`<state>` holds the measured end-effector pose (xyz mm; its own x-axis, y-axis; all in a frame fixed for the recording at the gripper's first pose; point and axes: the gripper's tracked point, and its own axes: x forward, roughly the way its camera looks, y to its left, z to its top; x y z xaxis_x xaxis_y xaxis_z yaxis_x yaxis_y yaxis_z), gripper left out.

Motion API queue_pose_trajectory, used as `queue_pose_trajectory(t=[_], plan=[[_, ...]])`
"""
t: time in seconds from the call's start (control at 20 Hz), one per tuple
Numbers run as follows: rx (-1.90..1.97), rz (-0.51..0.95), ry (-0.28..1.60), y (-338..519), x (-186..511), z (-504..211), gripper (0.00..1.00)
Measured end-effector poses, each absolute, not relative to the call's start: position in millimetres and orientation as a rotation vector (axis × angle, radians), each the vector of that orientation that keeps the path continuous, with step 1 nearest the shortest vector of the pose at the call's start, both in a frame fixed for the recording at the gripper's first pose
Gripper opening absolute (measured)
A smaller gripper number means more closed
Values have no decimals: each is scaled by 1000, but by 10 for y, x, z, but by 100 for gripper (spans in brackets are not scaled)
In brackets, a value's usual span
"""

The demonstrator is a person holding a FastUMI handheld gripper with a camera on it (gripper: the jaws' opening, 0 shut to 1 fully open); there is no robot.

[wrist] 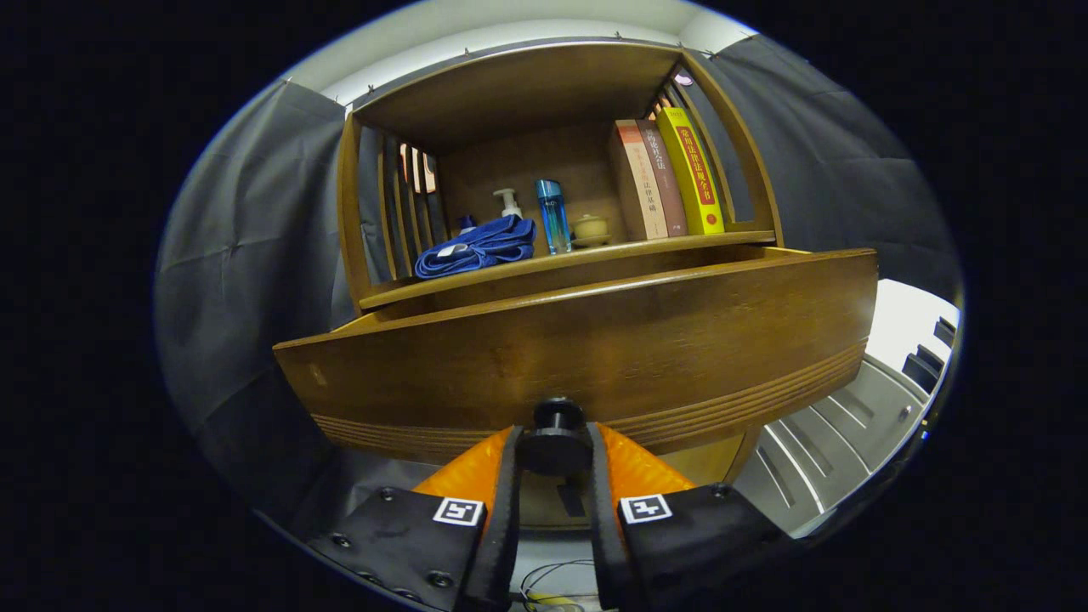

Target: Pull open the drawer, take out the items inside it, and place them on the countertop above the cabinet.

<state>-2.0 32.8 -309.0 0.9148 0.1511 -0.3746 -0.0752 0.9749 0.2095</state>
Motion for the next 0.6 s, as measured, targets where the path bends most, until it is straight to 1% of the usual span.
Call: queue_pose_trajectory(t=[0.05,0.15,0.25,0.35,0.45,0.6], plan=[[201,116,398,332,-25,-3105,45],[211,108,400,306,-24,-3123,53],[225,105,408,287,-42,-3138,74],[247,127,355,340,-7,-2934,94],[225,144,243,332,41,-2536,94],[171,125,102,257,144,-1813,95]])
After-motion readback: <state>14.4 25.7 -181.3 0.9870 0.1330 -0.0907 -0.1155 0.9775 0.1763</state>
